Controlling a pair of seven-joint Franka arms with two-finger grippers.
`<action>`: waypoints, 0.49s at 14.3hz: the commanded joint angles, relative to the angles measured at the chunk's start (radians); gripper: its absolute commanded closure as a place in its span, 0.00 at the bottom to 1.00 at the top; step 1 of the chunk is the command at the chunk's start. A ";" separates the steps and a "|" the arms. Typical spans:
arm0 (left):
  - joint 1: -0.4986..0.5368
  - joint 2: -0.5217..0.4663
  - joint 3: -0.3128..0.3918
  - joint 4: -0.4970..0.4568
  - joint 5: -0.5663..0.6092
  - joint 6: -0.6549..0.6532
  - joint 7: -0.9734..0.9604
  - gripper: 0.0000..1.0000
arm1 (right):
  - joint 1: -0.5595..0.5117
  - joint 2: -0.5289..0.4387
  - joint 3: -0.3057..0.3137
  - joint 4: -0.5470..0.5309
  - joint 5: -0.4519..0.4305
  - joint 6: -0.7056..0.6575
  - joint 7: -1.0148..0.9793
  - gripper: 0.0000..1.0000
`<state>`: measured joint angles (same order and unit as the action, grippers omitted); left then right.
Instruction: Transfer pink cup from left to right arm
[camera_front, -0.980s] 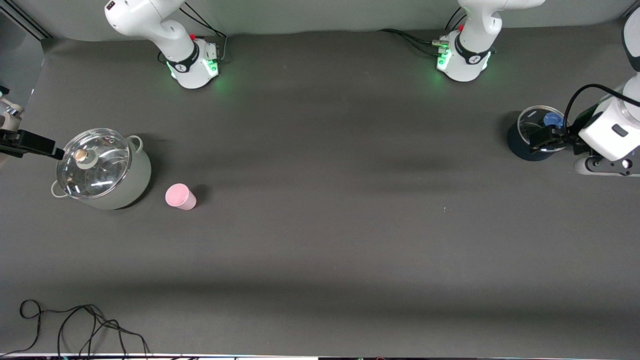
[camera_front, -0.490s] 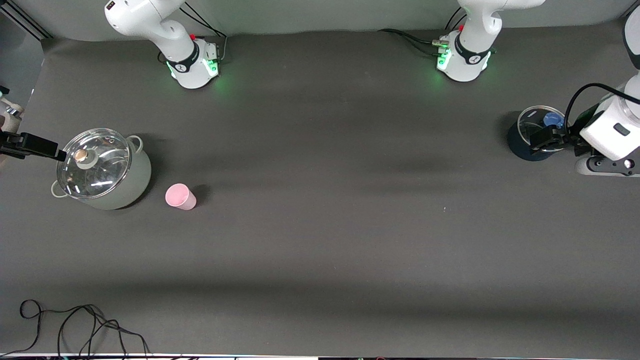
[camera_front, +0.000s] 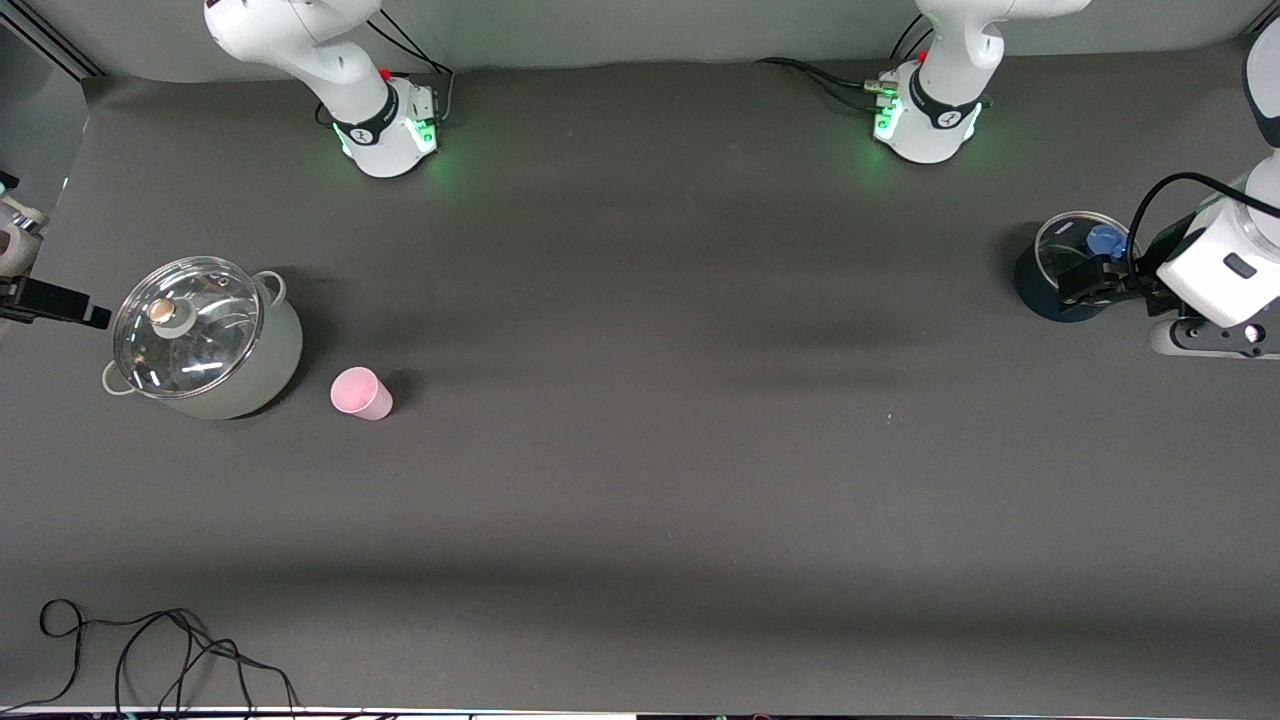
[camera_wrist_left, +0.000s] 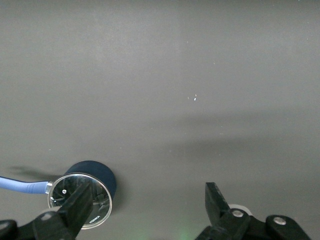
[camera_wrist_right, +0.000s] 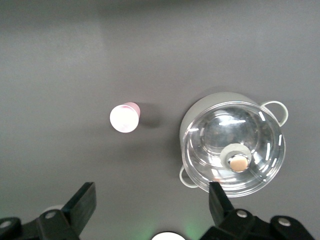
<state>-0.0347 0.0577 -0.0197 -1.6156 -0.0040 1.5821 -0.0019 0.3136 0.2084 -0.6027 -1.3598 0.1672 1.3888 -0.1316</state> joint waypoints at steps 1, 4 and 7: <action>-0.011 0.007 0.004 0.023 -0.004 -0.004 -0.009 0.00 | -0.167 -0.050 0.194 -0.004 -0.040 -0.004 -0.011 0.00; -0.011 0.008 0.004 0.029 -0.004 -0.004 -0.007 0.00 | -0.321 -0.127 0.397 -0.092 -0.099 0.038 0.001 0.00; -0.011 0.008 0.006 0.029 -0.004 -0.005 -0.007 0.00 | -0.320 -0.224 0.420 -0.243 -0.120 0.133 0.003 0.00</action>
<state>-0.0348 0.0578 -0.0202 -1.6095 -0.0041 1.5821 -0.0019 -0.0036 0.0851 -0.2073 -1.4611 0.0777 1.4508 -0.1313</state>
